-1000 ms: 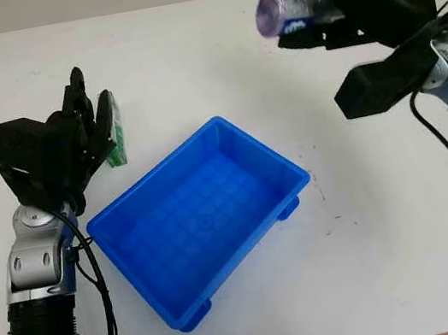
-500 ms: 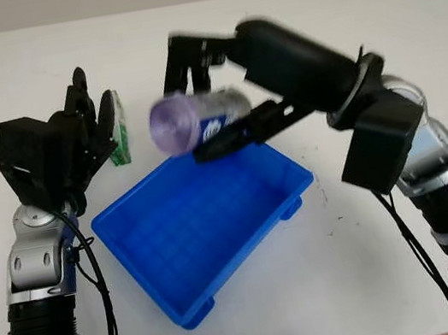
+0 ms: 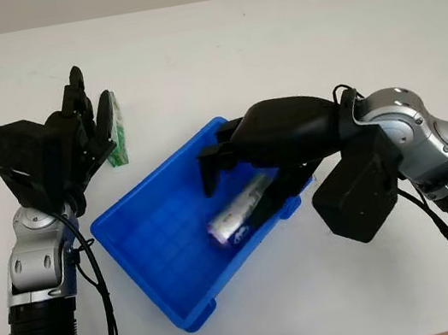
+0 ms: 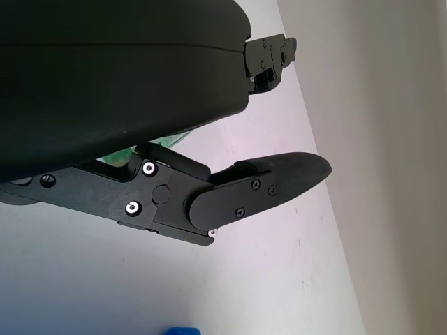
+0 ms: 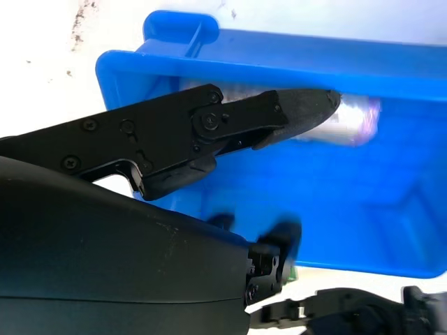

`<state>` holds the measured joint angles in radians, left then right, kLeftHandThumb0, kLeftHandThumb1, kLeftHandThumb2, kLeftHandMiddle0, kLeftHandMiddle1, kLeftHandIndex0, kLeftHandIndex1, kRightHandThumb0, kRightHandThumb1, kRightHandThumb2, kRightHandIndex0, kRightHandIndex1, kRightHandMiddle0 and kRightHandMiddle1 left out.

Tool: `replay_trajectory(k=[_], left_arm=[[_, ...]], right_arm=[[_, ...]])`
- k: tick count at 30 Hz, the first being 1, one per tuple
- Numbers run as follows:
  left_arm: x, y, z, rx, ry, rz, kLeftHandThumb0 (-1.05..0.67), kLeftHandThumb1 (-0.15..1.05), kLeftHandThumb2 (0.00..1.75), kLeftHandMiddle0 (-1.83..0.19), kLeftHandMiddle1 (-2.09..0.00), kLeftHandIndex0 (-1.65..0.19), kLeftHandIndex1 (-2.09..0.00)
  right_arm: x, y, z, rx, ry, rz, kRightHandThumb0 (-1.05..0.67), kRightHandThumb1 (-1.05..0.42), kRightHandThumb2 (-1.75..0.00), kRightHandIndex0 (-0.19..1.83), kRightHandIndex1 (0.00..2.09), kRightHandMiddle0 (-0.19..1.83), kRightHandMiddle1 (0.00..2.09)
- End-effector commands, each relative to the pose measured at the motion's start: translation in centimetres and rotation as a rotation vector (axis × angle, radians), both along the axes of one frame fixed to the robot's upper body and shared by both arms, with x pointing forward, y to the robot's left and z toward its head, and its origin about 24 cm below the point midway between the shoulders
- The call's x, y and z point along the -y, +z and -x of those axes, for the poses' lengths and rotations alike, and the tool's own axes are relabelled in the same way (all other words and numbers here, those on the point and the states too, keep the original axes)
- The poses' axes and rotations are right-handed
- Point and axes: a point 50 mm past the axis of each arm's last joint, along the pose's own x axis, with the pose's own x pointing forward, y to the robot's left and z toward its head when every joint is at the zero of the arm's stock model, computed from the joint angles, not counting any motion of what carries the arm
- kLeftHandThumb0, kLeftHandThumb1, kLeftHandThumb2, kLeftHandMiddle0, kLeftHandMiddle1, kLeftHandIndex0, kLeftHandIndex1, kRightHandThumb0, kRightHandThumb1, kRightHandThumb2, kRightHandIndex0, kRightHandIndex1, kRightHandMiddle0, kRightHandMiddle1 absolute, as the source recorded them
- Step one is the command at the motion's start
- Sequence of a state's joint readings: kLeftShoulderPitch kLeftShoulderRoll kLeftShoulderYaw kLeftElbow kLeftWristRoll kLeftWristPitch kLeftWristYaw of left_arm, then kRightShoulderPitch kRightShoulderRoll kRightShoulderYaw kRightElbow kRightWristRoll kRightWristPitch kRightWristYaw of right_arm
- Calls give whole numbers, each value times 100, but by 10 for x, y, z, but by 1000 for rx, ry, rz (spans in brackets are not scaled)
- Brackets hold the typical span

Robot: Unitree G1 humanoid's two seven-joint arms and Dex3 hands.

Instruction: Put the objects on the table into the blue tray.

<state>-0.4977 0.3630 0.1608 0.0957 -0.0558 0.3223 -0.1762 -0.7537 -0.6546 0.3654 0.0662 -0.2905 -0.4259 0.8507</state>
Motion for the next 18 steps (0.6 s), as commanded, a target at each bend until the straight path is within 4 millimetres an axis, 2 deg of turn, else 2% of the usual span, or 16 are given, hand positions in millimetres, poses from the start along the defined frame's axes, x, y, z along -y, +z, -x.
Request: replay_trajectory(k=[1,4,8,11,14,18], left_arm=[[2,1,1,9,-1,9,-66,105,66,19,-1,19,0],[3,1,1,5,-3,9,-67,105,66,19,0,19,0],[3,0,2,4,1,6,-66,105,66,19,-2,19,0],[3,-1,2,2,5,3,-66,105,67,19,-3,19,0],[2,-1,2,3,6,-2,-67,105,67,19,-4,19,0],[2,-1,2,2,7,4,-67,105,66,19,-3,19,0]], right_arm=[[5,9,-1,-6,4,-51,-84,-101,-5,-19,1,-18,2],[13,19,-4,-108,-15,-246,-79,-99,-5,-19,0,-19,0],[35,37,-14,-223,-67,-686,-78,-104,-11,-19,0,-19,0],[56,43,-25,-242,-139,-993,-83,-105,-34,-19,1,-17,2],[77,40,-37,-225,-275,-1178,-84,-105,-49,-16,4,-15,4],[103,18,-55,-298,-502,-1276,-76,-105,-55,-17,4,-15,4]])
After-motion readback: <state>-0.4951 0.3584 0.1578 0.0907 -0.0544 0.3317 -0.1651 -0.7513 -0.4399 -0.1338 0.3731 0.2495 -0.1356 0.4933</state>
